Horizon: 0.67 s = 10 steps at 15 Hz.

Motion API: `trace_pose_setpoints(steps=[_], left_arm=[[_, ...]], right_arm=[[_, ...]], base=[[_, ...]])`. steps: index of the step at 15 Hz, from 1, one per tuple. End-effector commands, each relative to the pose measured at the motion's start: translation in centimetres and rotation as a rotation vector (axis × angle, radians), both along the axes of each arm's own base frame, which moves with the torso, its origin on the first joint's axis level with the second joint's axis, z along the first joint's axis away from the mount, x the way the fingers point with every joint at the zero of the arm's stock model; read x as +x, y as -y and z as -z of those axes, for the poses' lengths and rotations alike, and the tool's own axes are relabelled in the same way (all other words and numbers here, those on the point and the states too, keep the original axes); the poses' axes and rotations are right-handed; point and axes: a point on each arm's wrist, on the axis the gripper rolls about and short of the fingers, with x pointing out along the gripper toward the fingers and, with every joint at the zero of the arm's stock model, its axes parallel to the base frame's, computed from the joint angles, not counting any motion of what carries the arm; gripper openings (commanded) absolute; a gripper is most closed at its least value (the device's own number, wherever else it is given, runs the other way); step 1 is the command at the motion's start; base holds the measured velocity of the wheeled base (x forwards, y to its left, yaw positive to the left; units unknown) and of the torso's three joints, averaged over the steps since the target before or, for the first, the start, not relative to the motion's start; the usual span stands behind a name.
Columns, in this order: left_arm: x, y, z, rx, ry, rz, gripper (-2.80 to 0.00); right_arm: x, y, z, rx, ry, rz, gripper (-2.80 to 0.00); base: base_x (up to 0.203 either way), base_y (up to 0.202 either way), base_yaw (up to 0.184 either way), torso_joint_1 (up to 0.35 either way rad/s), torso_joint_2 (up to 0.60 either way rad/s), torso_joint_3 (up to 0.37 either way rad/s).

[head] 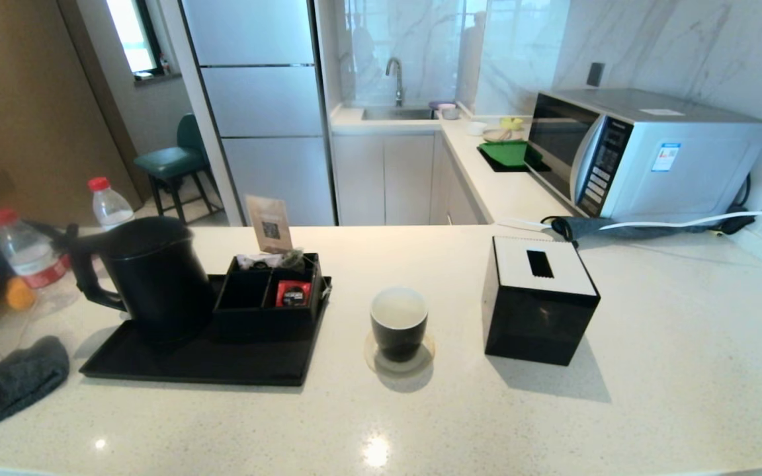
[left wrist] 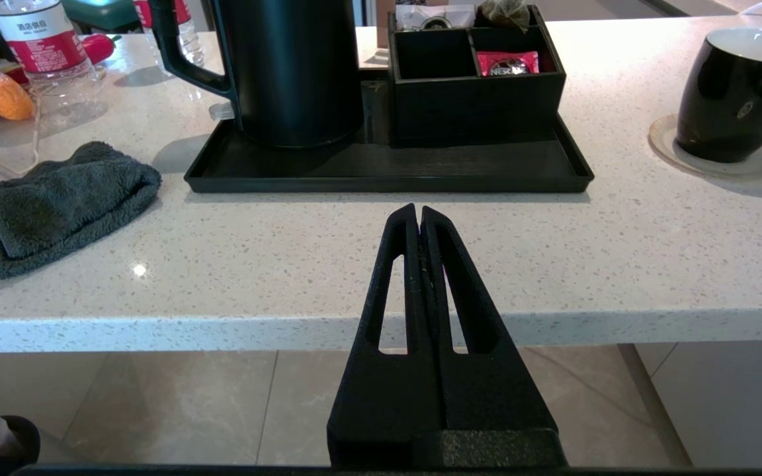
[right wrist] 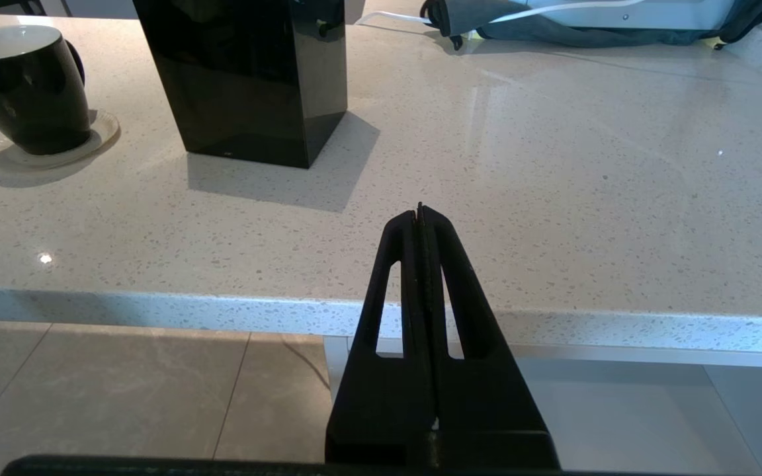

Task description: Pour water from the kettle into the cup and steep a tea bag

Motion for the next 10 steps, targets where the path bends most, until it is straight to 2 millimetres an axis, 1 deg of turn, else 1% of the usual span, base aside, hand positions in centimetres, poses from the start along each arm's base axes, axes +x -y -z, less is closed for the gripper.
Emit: trace_pose_setpoints(steps=[1, 9, 10], left_arm=[[0.0, 0.0, 0.0, 0.0, 0.0, -0.001, -2.8], [-0.01, 0.0, -0.08, 0.004, 0.006, -0.002, -2.8], [-0.16, -0.01, -0.84, 0.005, 0.019, -0.005, -2.8]], right_arm=[[0.01, 0.0, 0.0, 0.0, -0.001, 0.0, -2.8], [0.01, 0.0, 0.0, 0.0, -0.001, 0.0, -2.8], [0.01, 0.0, 0.0, -0.001, -0.001, 0.0, -2.8]], base=[[0.0, 0.0, 0.0, 0.0, 0.0, 0.0], [0.0, 0.0, 0.0, 0.0, 0.0, 0.0], [0.0, 0.0, 0.0, 0.0, 0.0, 0.0]])
